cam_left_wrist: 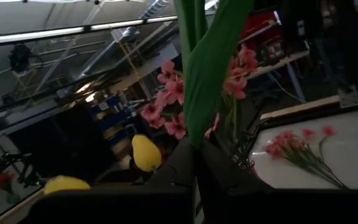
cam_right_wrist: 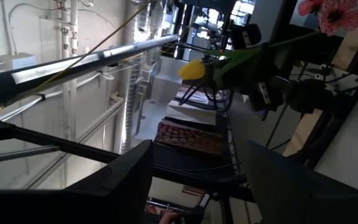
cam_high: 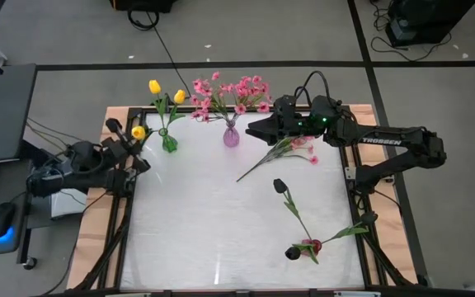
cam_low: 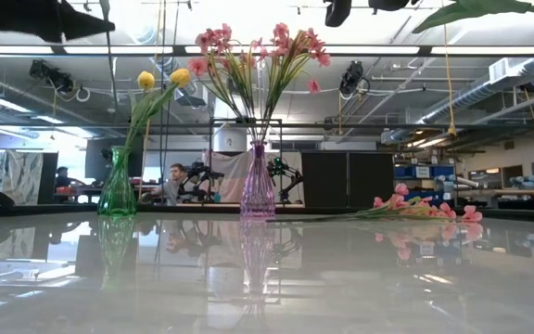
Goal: Sort flowers into vase by color
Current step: Put the yellow flower into the green vase
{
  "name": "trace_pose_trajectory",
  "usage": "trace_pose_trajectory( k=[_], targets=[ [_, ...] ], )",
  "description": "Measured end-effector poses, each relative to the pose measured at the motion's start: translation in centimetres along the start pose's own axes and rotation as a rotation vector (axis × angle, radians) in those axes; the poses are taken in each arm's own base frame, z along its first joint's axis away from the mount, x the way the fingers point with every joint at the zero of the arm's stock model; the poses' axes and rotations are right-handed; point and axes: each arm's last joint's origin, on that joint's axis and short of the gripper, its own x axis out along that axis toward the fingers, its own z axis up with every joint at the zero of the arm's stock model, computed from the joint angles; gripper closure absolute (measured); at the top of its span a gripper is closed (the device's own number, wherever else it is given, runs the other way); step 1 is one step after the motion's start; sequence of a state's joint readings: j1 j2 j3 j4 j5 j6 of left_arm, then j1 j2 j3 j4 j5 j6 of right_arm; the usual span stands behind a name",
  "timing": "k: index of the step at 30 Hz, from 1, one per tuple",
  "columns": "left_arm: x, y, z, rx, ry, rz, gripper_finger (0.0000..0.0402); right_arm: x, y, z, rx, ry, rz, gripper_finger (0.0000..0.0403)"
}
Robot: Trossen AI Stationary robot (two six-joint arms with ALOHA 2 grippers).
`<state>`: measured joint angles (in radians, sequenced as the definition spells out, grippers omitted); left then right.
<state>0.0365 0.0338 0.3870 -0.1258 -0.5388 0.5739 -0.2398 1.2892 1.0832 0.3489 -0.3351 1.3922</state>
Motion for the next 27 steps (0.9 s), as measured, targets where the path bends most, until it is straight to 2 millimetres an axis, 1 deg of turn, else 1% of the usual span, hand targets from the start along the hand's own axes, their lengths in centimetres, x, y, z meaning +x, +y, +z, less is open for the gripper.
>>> trace_pose_trajectory(
  k=[4,6,12,27],
  targets=[
    [0.5,-0.9,-1.7,-0.012,0.008,0.062,0.039,0.0,0.0,0.0,0.0,0.0,0.0,0.0149],
    [0.7,-1.0,-2.1,-0.009,0.022,0.087,0.039,0.0,0.0,0.0,0.0,0.0,0.0,0.0149],
    [0.8,-0.7,-2.3,-0.006,0.04,0.135,0.039,0.0,0.0,0.0,0.0,0.0,-0.001,0.0149],
    [0.8,-0.7,-2.3,-0.078,0.032,0.129,0.039,0.0,0.0,0.0,0.001,0.0,-0.001,0.0149]
  ],
)
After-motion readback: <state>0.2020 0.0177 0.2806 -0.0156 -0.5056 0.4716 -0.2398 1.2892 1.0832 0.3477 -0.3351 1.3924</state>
